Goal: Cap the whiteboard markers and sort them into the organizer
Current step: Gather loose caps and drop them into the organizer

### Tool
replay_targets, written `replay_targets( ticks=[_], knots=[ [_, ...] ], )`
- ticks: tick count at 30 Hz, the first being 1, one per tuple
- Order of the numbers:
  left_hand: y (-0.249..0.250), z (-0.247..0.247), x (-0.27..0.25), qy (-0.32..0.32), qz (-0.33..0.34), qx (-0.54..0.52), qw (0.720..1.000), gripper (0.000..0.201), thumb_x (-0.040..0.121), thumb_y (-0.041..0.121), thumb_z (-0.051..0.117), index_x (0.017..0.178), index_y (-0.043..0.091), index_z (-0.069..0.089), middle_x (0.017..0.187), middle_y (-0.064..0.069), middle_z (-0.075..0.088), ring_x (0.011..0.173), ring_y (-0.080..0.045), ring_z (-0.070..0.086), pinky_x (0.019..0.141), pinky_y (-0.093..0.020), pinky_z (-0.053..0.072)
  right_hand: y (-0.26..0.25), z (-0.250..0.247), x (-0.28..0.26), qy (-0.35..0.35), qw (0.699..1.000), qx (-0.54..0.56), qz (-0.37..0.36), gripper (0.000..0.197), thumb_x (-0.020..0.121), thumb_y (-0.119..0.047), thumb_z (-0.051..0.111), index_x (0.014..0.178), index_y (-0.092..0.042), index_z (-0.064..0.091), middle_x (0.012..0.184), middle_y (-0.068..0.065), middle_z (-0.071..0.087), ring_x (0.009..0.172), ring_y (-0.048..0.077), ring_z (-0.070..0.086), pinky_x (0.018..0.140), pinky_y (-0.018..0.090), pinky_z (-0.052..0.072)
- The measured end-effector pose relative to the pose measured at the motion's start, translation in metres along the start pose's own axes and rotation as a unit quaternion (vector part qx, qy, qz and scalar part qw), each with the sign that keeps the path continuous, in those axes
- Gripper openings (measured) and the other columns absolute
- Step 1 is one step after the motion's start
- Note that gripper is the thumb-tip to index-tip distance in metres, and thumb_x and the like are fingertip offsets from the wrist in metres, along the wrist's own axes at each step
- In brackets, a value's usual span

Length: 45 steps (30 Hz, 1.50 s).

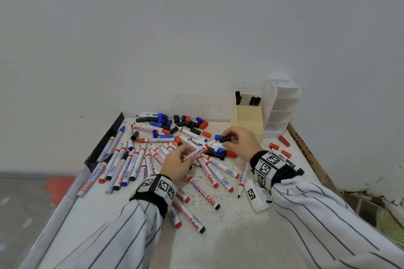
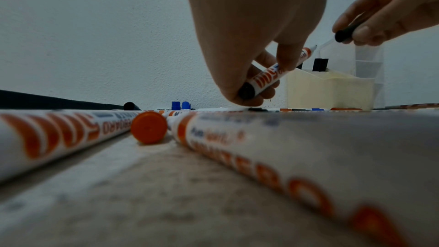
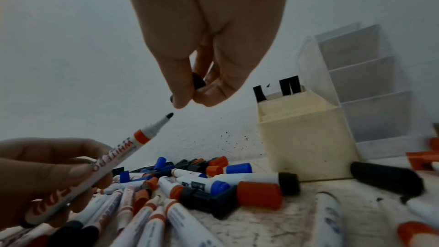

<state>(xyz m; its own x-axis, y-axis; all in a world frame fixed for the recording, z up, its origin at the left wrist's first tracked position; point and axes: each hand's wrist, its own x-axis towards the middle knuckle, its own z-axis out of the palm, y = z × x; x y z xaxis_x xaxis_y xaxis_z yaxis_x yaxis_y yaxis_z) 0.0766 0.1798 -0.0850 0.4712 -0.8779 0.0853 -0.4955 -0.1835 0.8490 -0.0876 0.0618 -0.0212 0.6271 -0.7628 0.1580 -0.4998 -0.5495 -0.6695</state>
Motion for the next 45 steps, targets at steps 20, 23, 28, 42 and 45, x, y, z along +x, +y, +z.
replay_targets(
  ticks=[20, 23, 28, 42, 45],
  knots=[
    [0.01, 0.003, -0.002, -0.052, 0.015, -0.013, 0.998, 0.023, 0.093, 0.021, 0.052, 0.116, 0.022, 0.056, 0.104, 0.006, 0.053, 0.09, -0.008, 0.052, 0.073, -0.014, 0.043, 0.002, 0.019, 0.004, -0.063, 0.996, 0.006, 0.067, 0.04, 0.095, -0.044, 0.039, 0.075, -0.012, 0.052, 0.065, 0.001, 0.047, 0.063, 0.015, 0.043, 0.061, 0.027, 0.034],
    [0.016, 0.003, -0.005, -0.038, 0.055, 0.03, 0.997, 0.033, 0.084, 0.025, 0.066, 0.115, 0.027, 0.054, 0.11, 0.008, 0.041, 0.094, -0.001, 0.045, 0.072, -0.007, 0.04, -0.002, 0.017, 0.003, -0.047, 0.996, 0.007, 0.075, 0.048, 0.098, -0.043, 0.029, 0.069, -0.011, 0.05, 0.059, 0.0, 0.038, 0.059, 0.013, 0.037, 0.058, 0.025, 0.03],
    [0.033, -0.001, -0.008, -0.004, 0.088, 0.106, 0.99, 0.035, 0.091, 0.024, 0.056, 0.125, 0.017, 0.056, 0.098, 0.002, 0.058, 0.08, -0.008, 0.051, 0.078, -0.024, 0.049, -0.009, 0.014, 0.005, 0.002, 0.994, 0.045, 0.102, 0.048, 0.099, -0.035, 0.03, 0.056, -0.015, 0.036, 0.055, 0.002, 0.029, 0.052, 0.013, 0.03, 0.054, 0.026, 0.026],
    [0.07, -0.025, -0.019, -0.181, -0.039, -0.071, 0.98, 0.036, 0.098, 0.041, 0.034, 0.079, 0.017, 0.054, 0.055, 0.007, 0.038, 0.038, -0.004, 0.029, 0.039, -0.018, 0.027, -0.034, 0.002, 0.0, 0.034, 0.992, 0.113, -0.034, 0.045, 0.098, -0.017, 0.034, 0.053, -0.017, 0.034, 0.051, 0.0, 0.027, 0.048, 0.01, 0.026, 0.049, 0.021, 0.023],
    [0.07, -0.031, -0.024, -0.248, -0.107, -0.186, 0.945, 0.042, 0.096, 0.05, 0.029, 0.071, 0.02, 0.045, 0.051, 0.009, 0.028, 0.036, -0.005, 0.02, 0.034, -0.015, 0.018, -0.044, 0.001, 0.0, 0.039, 0.988, 0.115, -0.091, 0.046, 0.098, -0.013, 0.035, 0.053, -0.019, 0.034, 0.05, -0.003, 0.027, 0.043, 0.005, 0.029, 0.047, 0.016, 0.027]
  ],
)
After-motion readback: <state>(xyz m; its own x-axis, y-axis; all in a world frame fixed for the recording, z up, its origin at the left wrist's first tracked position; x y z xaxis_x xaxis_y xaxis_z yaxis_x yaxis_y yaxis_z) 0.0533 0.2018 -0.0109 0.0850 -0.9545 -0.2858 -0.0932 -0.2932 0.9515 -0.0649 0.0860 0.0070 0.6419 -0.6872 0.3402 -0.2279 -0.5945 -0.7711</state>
